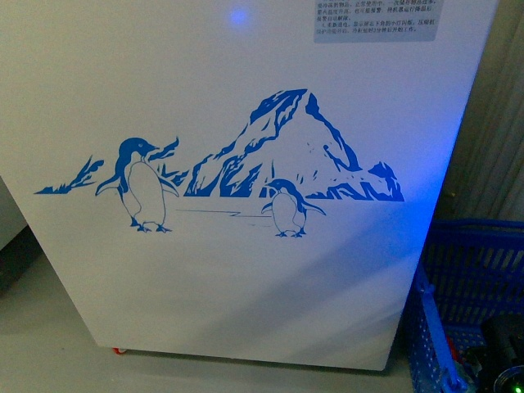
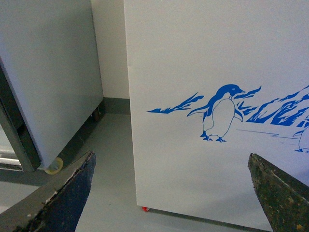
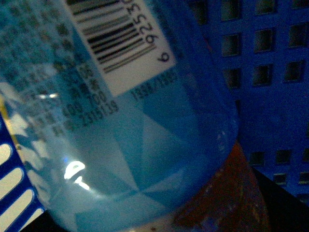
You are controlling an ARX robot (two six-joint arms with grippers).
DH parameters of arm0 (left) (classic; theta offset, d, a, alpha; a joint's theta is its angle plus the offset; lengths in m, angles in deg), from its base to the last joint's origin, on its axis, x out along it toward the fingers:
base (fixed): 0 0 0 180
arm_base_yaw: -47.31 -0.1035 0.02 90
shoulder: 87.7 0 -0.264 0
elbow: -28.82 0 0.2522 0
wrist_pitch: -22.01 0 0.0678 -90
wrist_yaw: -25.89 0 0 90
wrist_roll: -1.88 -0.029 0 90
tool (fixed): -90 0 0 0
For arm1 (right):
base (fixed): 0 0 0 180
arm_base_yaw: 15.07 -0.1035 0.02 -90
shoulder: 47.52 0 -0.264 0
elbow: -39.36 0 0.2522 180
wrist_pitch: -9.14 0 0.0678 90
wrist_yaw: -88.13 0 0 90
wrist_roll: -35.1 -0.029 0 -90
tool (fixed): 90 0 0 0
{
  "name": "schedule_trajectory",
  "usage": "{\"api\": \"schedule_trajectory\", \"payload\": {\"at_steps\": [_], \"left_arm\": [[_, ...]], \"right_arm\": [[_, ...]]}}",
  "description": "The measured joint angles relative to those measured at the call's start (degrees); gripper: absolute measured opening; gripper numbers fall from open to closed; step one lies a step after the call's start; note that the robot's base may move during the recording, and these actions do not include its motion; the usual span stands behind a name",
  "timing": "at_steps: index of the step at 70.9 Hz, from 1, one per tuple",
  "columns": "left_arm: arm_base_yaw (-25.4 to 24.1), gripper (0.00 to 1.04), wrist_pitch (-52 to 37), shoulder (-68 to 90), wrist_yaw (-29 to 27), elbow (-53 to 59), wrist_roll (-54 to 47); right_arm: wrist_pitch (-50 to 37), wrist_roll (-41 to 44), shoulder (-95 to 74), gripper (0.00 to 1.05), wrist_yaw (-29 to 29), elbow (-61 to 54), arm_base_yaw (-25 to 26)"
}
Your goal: Put drink in fridge
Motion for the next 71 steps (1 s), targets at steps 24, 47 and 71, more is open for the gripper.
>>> {"api": "schedule_trajectory", "payload": {"at_steps": [24, 47, 71], "left_arm": [[0.0, 0.97, 0.0, 0.0, 0.0, 0.0, 0.0], [0.0, 0.97, 0.0, 0.0, 0.0, 0.0, 0.0], [0.0, 0.97, 0.0, 0.0, 0.02, 0.0, 0.0]], "right_arm": [[-5.27, 2.54, 11.61, 0.49, -1.81, -12.96, 1.03], [-10.78, 4.46, 43.04, 0.48, -1.51, -34.21, 2.62], [-0.55, 2.97, 87.43, 0.48, 1.64, -46.64, 3.17]]}}
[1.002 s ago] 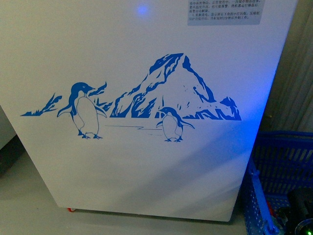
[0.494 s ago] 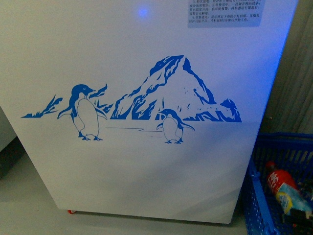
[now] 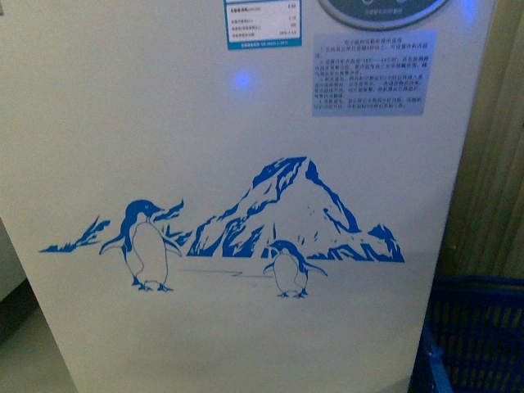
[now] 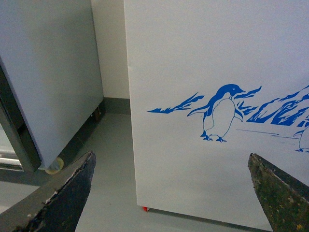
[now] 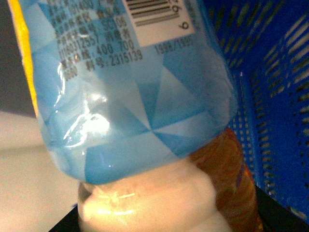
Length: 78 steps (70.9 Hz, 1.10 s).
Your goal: Put drink in fridge
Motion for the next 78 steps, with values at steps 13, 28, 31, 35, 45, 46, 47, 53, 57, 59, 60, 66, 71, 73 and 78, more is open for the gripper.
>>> {"api": "schedule_trajectory", "payload": {"at_steps": [13, 28, 31, 35, 45, 46, 47, 53, 57, 59, 60, 66, 71, 73, 78], "left_arm": [[0.0, 0.97, 0.0, 0.0, -0.02, 0.0, 0.0], [0.0, 0.97, 0.0, 0.0, -0.02, 0.0, 0.0], [0.0, 0.97, 0.0, 0.0, -0.02, 0.0, 0.0], [0.0, 0.97, 0.0, 0.0, -0.02, 0.0, 0.0], [0.0, 0.97, 0.0, 0.0, -0.02, 0.0, 0.0], [0.0, 0.97, 0.0, 0.0, -0.02, 0.0, 0.0], [0.0, 0.97, 0.0, 0.0, -0.02, 0.0, 0.0], [0.0, 0.97, 0.0, 0.0, -0.02, 0.0, 0.0], [0.0, 0.97, 0.0, 0.0, -0.02, 0.0, 0.0], [0.0, 0.97, 0.0, 0.0, -0.02, 0.0, 0.0], [0.0, 0.97, 0.0, 0.0, -0.02, 0.0, 0.0], [0.0, 0.97, 0.0, 0.0, -0.02, 0.0, 0.0], [0.0, 0.97, 0.0, 0.0, 0.0, 0.0, 0.0], [0.0, 0.97, 0.0, 0.0, -0.02, 0.0, 0.0], [0.0, 0.97, 0.0, 0.0, -0.02, 0.0, 0.0]], "right_arm": [[5.9, -3.34, 23.1, 0.48, -1.38, -0.39, -1.31], [12.87, -5.25, 42.56, 0.47, -4.81, -3.74, -6.67], [14.64, -5.38, 45.88, 0.47, -5.68, -4.57, -7.96], [16.52, -5.4, 49.72, 0.47, -7.39, -5.64, -9.51], [20.74, -6.47, 58.1, 0.47, -11.8, -7.02, -12.7], [20.74, -6.82, 58.97, 0.47, -12.46, -7.3, -13.2], [20.61, -7.06, 59.58, 0.47, -13.0, -7.5, -13.66], [17.51, -8.09, 62.31, 0.47, -14.47, -9.07, -14.88], [15.8, -8.35, 63.32, 0.47, -14.58, -10.1, -15.15], [15.08, -8.24, 63.76, 0.47, -14.64, -11.1, -15.26], [14.88, -8.13, 63.95, 0.47, -14.67, -11.72, -15.28], [14.82, -7.52, 64.13, 0.47, -14.84, -13.46, -15.41], [14.84, -7.37, 64.13, 0.47, -15.04, -14.01, -15.41], [14.84, -7.32, 64.11, 0.47, -15.04, -14.25, -15.41], [14.84, -7.28, 64.0, 0.47, -15.02, -14.53, -15.41]]}}
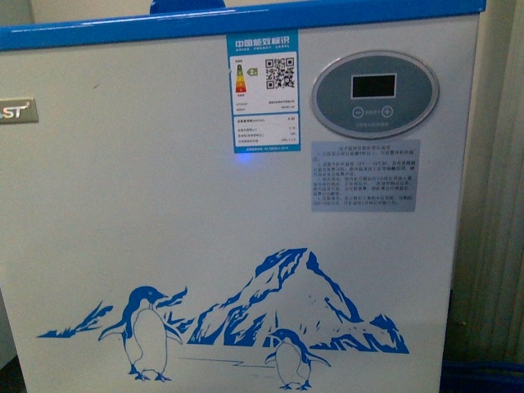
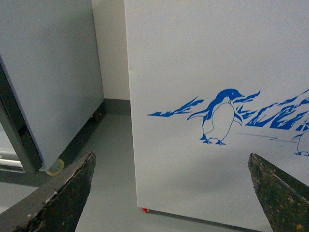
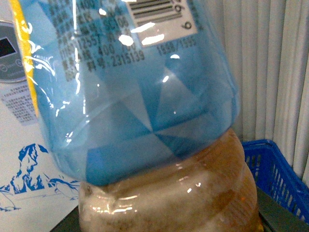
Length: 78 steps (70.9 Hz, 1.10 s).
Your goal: Put drink in fridge
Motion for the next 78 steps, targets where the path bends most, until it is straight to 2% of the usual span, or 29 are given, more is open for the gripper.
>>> {"api": "schedule_trajectory", "payload": {"at_steps": [78], "left_arm": [[0.0, 0.97, 0.0, -0.02, 0.0, 0.0, 0.0]], "right_arm": [[-0.02, 0.26, 0.28, 0.47, 0.02, 0.15, -0.07]]}}
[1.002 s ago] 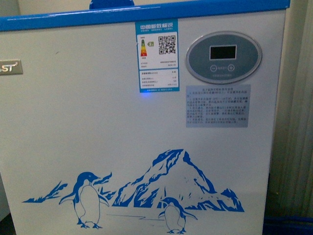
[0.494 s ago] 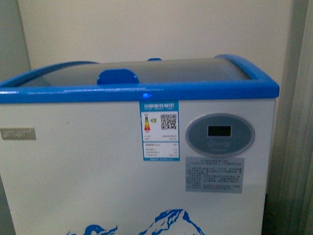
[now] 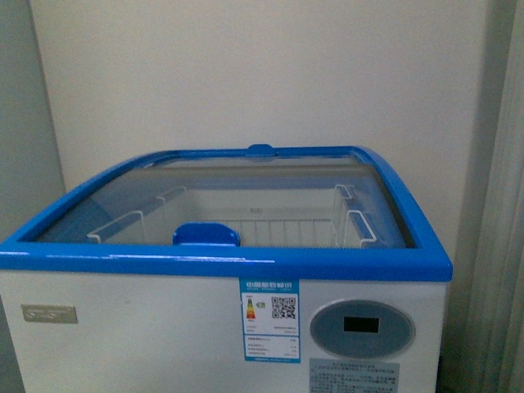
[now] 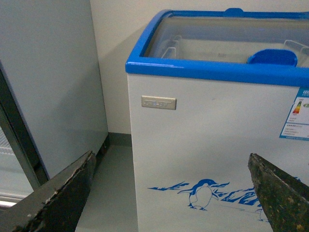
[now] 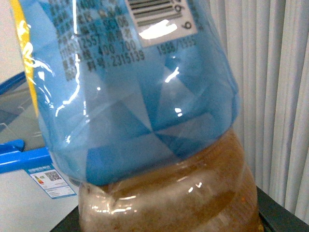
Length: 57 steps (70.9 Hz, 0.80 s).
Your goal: Put drink in fridge
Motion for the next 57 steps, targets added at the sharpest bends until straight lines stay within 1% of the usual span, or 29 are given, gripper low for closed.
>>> {"api": "schedule_trajectory", "payload": {"at_steps": [6, 8, 9, 13, 17, 20, 24, 27, 31, 34, 37, 38, 49, 57], "left_arm": [[-0.31, 0.97, 1.05, 0.63, 0.66, -0.37, 0.96], [-1.29, 0.97, 6.73, 3.37, 4.39, -2.58, 4.72], [-1.75, 0.97, 8.83, 5.49, 5.01, -3.65, 6.91], [-2.93, 0.97, 8.74, 11.61, 7.08, -4.79, 11.65], [-5.05, 0.97, 2.4, 20.22, 9.94, -5.57, 14.69], [-6.27, 0.97, -5.16, 27.76, 12.66, -6.97, 15.04], [-6.58, 0.97, -14.73, 37.07, 15.96, -9.77, 13.84], [-6.4, 0.97, -18.82, 41.03, 17.35, -11.3, 12.92], [-5.33, 0.97, -26.23, 48.54, 20.04, -14.84, 9.25], [-4.31, 0.97, -30.08, 53.18, 22.12, -17.57, 6.43], [-3.43, 0.97, -32.11, 56.43, 23.65, -19.78, 3.76], [-2.86, 0.97, -32.96, 58.45, 24.55, -21.29, 1.4], [0.22, 0.97, -33.29, 70.58, 30.18, -32.35, -11.76], [2.19, 0.97, -29.68, 77.16, 33.57, -40.24, -22.21]], "right_arm": [[0.0, 0.04, 0.0, 0.47, -0.02, 0.02, 0.0], [0.0, 0.04, 0.0, 0.47, -0.02, 0.02, 0.0], [0.0, 0.04, 0.0, 0.47, -0.02, 0.02, 0.0], [-0.02, 0.07, 0.02, 0.47, 0.0, 0.02, 0.0], [-0.02, 0.09, 0.02, 0.47, -0.02, 0.02, 0.0], [-0.02, 0.07, 0.02, 0.47, -0.02, 0.02, 0.0], [-0.02, 0.09, 0.02, 0.47, -0.02, 0.02, 0.0], [-0.02, 0.09, 0.02, 0.47, 0.0, 0.02, 0.0], [-0.02, 0.09, 0.02, 0.47, 0.0, 0.02, -0.02], [-0.02, 0.09, 0.02, 0.47, -0.02, 0.02, -0.02], [-0.02, 0.09, 0.02, 0.47, -0.02, 0.02, 0.0], [-0.02, 0.07, 0.02, 0.47, -0.02, 0.02, 0.0], [-0.02, 0.09, 0.02, 0.47, -0.02, 0.02, 0.0], [-0.02, 0.09, 0.02, 0.47, -0.02, 0.02, 0.0]]}}
